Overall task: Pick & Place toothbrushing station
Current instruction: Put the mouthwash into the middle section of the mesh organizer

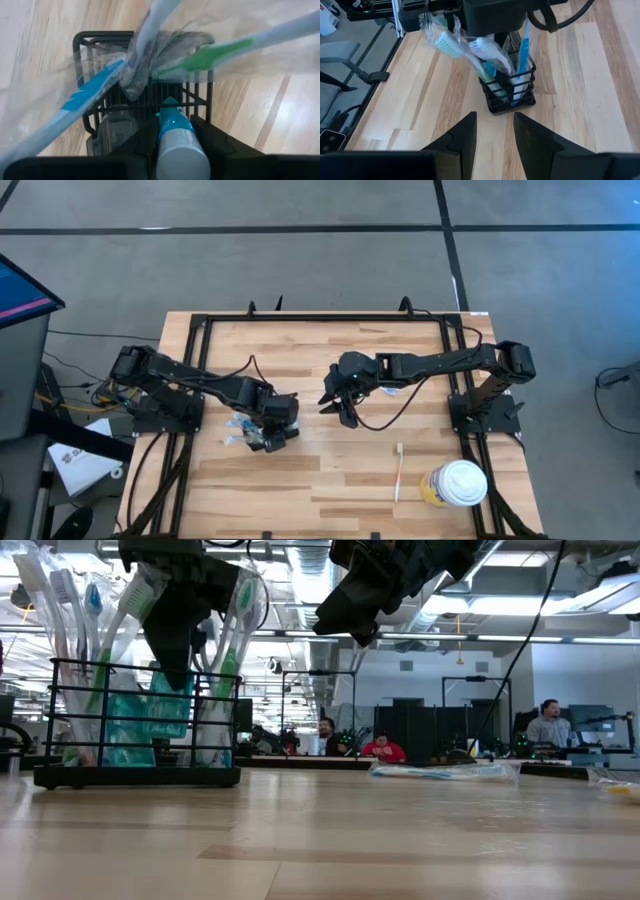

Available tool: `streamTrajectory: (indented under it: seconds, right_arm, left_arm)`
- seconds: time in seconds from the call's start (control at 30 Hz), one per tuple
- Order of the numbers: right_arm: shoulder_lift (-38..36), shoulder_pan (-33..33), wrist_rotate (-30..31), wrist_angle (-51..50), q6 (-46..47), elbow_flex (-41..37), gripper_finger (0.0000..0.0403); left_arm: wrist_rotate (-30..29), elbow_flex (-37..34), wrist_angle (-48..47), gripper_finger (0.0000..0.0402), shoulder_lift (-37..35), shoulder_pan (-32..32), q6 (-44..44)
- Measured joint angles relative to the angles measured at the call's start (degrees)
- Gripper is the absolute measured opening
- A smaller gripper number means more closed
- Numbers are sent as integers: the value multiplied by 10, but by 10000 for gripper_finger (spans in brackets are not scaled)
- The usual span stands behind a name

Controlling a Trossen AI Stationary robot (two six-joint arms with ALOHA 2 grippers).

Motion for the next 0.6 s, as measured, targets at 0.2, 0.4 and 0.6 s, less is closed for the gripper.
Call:
streamTrajectory:
  seconds: [0.2, 0.4, 0.6]
  right_arm:
    - [0, 0, 0, 0, 0, 0, 121]
    - [0, 0, 0, 0, 0, 0, 121]
    - [0, 0, 0, 0, 0, 0, 121]
  left_arm:
    - [0, 0, 10, 101, 0, 0, 0]
    - [14, 0, 15, 109, 0, 0, -1]
    - [23, -29, 34, 99, 1, 2, -6]
